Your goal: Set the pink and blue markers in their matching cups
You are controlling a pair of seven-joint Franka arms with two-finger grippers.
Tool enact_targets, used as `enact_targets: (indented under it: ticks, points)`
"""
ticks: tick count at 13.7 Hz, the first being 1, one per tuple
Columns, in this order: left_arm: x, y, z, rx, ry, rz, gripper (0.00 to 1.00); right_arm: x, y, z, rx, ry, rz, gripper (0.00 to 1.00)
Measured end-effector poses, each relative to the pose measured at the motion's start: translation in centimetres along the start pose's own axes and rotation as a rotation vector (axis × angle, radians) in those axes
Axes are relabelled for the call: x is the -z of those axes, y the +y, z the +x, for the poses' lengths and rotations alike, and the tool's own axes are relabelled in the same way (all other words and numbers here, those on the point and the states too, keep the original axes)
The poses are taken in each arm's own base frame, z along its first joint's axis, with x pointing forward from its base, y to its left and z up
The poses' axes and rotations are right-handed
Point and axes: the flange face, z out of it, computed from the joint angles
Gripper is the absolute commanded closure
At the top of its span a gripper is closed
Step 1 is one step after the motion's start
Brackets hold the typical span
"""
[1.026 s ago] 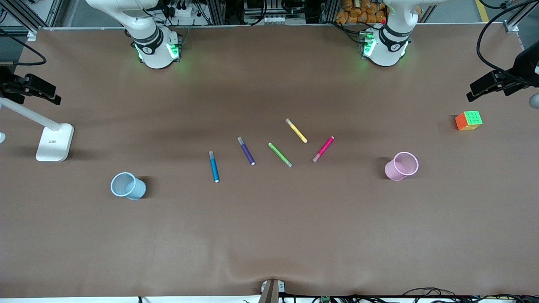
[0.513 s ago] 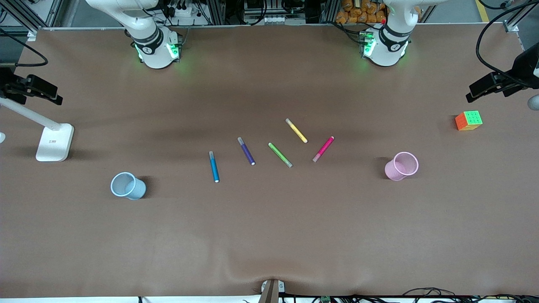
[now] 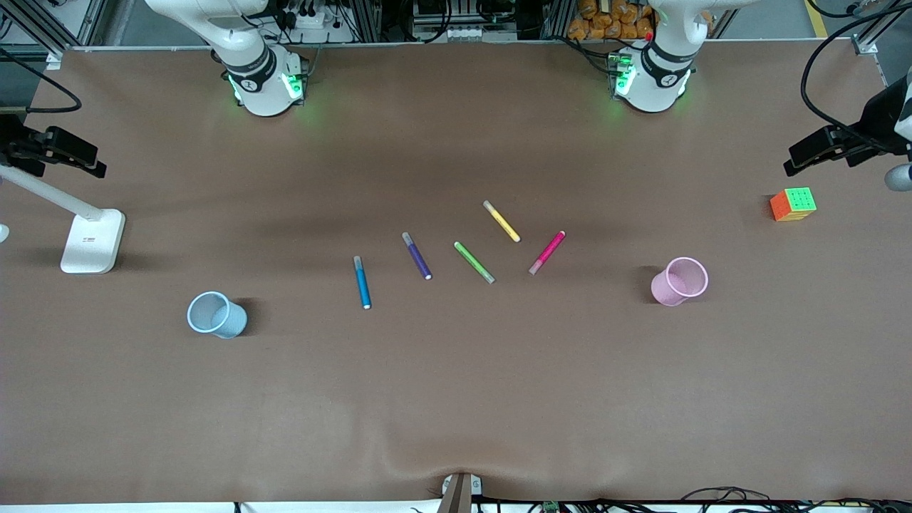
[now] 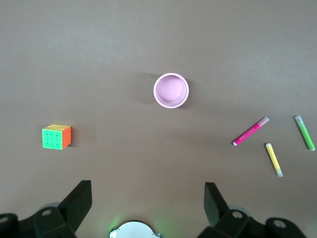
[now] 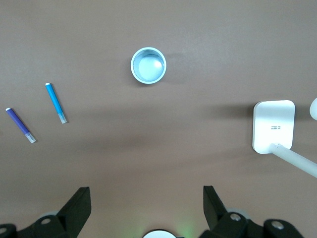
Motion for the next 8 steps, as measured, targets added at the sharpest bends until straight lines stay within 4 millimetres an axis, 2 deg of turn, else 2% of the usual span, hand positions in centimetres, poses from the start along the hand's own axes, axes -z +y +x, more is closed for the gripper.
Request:
enact_targets:
  ticks: [4, 6, 8]
  points:
    - [-2.6, 2.5, 1.8, -0.044, -0.045, 0.006, 0.0, -0.2, -0.2, 0.0, 0.004, -0.003, 0.0, 0.0]
    - [-4.4, 4.3, 3.7, -0.071, -0.07, 0.008, 0.0, -0.2, -0.3, 0.0, 0.005, -0.004, 0.0, 0.0]
    - [-6.8, 7.0, 4.9, -0.111, -0.107, 0.015, 0.0, -0.2, -0.3, 0.0, 0.006, -0.005, 0.001, 0.0]
